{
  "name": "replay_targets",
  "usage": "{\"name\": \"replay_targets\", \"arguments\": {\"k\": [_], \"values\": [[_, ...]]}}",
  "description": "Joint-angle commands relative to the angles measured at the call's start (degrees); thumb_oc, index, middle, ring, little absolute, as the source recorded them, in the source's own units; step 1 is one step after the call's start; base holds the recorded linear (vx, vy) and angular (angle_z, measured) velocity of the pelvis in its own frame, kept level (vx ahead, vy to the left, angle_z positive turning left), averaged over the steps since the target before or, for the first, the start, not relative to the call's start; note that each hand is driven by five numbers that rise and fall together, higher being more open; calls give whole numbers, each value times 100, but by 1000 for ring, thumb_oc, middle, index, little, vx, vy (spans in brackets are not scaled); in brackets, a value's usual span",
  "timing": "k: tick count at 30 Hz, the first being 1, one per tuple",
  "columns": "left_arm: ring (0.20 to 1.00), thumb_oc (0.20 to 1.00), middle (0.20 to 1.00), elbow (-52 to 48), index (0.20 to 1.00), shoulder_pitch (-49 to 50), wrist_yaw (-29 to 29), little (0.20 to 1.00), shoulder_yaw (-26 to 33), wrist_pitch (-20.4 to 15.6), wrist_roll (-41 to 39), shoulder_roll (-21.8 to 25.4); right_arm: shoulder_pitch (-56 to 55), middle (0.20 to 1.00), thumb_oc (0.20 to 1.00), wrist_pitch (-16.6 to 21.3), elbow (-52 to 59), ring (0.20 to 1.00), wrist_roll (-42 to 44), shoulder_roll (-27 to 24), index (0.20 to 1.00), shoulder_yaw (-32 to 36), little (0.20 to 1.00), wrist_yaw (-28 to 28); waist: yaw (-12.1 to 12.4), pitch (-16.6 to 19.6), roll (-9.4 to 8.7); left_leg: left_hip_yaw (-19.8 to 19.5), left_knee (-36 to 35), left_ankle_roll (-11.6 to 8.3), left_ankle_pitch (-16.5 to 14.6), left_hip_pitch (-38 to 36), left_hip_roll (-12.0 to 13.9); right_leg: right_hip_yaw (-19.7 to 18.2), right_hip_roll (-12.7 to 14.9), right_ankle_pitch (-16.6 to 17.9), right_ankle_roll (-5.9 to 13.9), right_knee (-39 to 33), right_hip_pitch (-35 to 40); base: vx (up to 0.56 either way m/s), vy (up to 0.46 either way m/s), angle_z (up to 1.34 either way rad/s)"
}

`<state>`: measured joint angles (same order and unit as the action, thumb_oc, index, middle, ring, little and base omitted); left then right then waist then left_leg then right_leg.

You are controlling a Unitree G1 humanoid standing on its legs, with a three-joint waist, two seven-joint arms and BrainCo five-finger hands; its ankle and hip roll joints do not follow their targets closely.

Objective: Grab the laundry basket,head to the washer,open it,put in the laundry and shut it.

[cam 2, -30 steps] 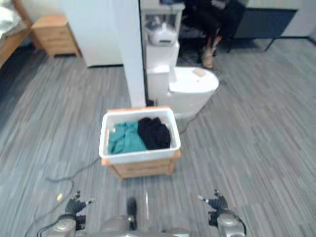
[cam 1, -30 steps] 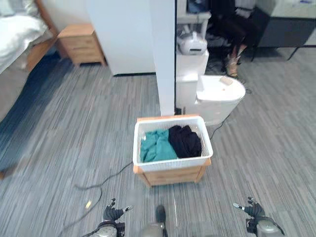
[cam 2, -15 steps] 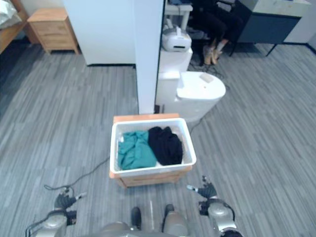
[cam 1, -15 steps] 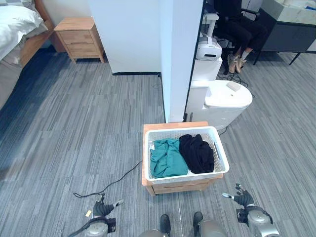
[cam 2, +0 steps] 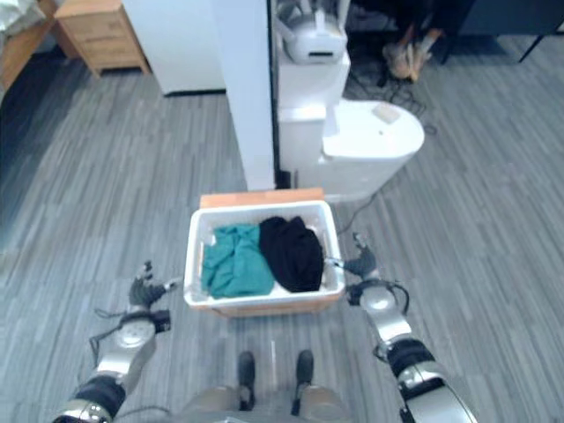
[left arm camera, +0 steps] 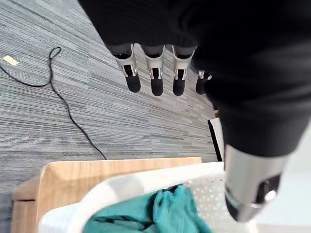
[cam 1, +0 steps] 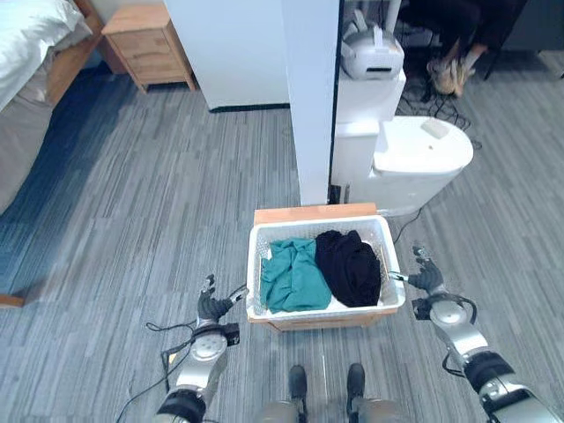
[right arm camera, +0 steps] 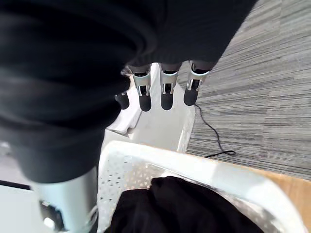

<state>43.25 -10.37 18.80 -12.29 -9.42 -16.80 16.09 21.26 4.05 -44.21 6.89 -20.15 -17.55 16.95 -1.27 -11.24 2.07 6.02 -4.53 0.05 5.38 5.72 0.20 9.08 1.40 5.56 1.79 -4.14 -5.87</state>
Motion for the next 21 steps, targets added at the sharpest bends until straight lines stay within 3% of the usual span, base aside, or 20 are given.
{"name": "replay_targets", "arguments": {"k": [1,5,8,9,10,17,21], "values": [[1000,1000,1000,541,1000,-822,447,1000,-229,-187,38,76,552,1000,1000,77,-253,1000,218,157,1000,-316,1000,405,18,-341,-367,171,110,-193,-331,267,14,-406,281,-504,448,477,-493,-141,-17,-16],[1000,1000,1000,2118,1000,-2363,798,1000,-965,135,480,-69,1954,1000,1000,-77,-1768,1000,361,500,1000,-859,1000,612,-10,-544,-362,210,142,-231,-130,731,11,-496,213,-361,432,594,-975,-69,-23,-14],[1000,1000,1000,2483,1000,-2692,882,1000,-1173,233,648,-204,2295,1000,1000,-130,-2152,1000,379,663,1000,-1011,1000,627,-5,-623,-351,188,129,-241,-72,810,22,-515,203,-329,428,587,-1046,-4,-22,-8],[1000,1000,1000,2585,1000,-2676,829,1000,-1270,265,762,-295,2313,514,514,-143,-2124,514,383,724,514,-1122,514,562,-9,-695,-334,169,110,-248,-49,831,28,-526,202,-326,428,592,-1095,0,0,0],[200,200,200,2545,200,-2636,803,200,-1284,253,783,-295,2250,200,200,-128,-2030,200,376,710,200,-1174,200,534,-5,-706,-328,166,99,-255,-47,828,34,-523,206,-327,429,587,-1091,0,0,0],[200,200,200,1698,200,-1886,593,200,-1285,94,826,-314,1385,200,200,127,-1101,200,558,661,200,-1095,200,303,-37,-657,-317,163,41,-259,-119,622,16,-572,194,-364,441,518,-917,49,-18,1],[200,200,200,503,200,-1225,556,200,-1050,-38,754,-286,690,200,200,268,99,200,498,500,200,-768,200,286,-97,-552,-289,216,33,-240,-271,309,22,-586,200,-465,451,499,-638,54,10,5]]}}
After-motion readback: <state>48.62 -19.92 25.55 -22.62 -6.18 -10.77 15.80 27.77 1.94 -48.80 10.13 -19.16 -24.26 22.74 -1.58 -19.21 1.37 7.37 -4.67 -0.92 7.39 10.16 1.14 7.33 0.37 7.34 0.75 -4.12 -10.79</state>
